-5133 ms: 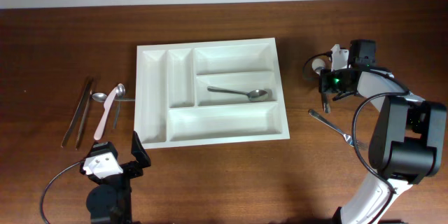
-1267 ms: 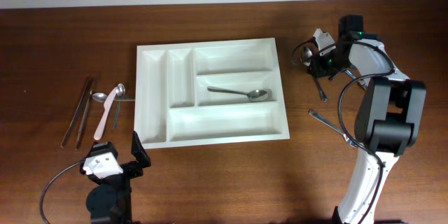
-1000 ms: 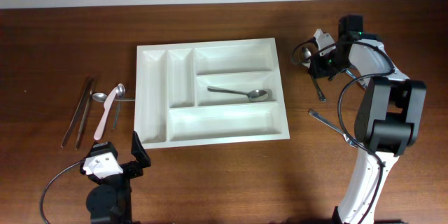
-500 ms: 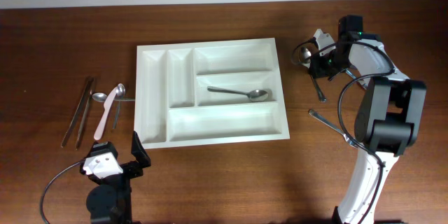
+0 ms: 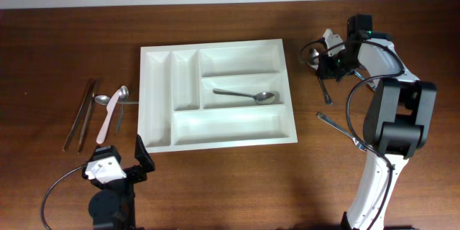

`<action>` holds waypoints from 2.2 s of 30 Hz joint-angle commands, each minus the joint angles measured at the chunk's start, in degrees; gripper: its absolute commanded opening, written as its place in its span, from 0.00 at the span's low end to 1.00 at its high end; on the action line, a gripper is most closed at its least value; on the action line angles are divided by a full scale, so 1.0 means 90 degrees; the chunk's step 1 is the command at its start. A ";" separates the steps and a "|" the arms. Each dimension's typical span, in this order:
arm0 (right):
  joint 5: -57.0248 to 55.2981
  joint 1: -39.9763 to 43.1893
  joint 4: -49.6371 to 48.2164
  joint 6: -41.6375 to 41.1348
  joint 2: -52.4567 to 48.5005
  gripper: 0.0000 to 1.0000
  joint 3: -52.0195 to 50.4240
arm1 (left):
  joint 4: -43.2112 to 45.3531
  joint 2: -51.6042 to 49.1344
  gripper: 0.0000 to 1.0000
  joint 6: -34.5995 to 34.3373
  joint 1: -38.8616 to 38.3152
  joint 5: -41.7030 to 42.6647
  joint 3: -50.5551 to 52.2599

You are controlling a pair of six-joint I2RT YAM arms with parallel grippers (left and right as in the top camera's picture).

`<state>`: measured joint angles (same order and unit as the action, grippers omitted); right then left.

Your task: Pack container

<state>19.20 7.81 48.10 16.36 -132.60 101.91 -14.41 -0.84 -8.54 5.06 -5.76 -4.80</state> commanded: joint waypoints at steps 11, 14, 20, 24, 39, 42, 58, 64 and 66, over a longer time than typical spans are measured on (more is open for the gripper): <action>0.0068 -0.0075 0.0085 -0.0083 -0.0308 0.04 0.0440 | 0.0005 0.0053 0.99 0.0126 0.0039 0.0068 0.0034; 0.0087 -0.0075 0.0092 -0.0080 -0.0308 0.04 0.0481 | 0.0005 0.0053 0.99 0.0129 0.0039 0.0068 0.0034; 0.0231 -0.0075 0.0189 -0.0063 -0.0306 0.04 0.0942 | 0.0005 0.0053 0.99 0.0126 0.0039 0.0068 0.0034; 0.0231 -0.0075 0.0304 -0.0034 -0.0306 0.04 0.1362 | 0.0005 0.0053 0.99 0.0126 0.0039 0.0068 0.0034; 0.0124 -0.0070 0.0279 0.0034 -0.0311 0.05 0.1583 | 0.0002 0.0053 0.99 0.0126 0.0039 0.0068 0.0034; 0.0051 -0.0070 0.0063 0.0034 -0.0313 0.44 0.1457 | 0.0005 0.0053 0.99 0.0126 0.0039 0.0068 0.0034; -0.0036 -0.0131 -0.1506 -0.0568 -0.0930 0.78 0.1392 | 0.0002 0.0053 0.99 0.0126 0.0039 0.0068 0.0034; -0.0034 -0.0238 -0.1676 -0.0712 -0.1105 0.78 0.1392 | 0.0005 0.0053 0.99 0.0126 0.0039 0.0068 0.0034; -0.0032 -0.0279 -0.1732 -0.0714 -0.1149 0.78 0.1392 | 0.0005 0.0053 0.99 0.0126 0.0039 0.0068 0.0034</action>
<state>19.25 6.37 32.95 10.87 -141.78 114.83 -14.41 -0.84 -8.54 5.06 -5.76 -4.80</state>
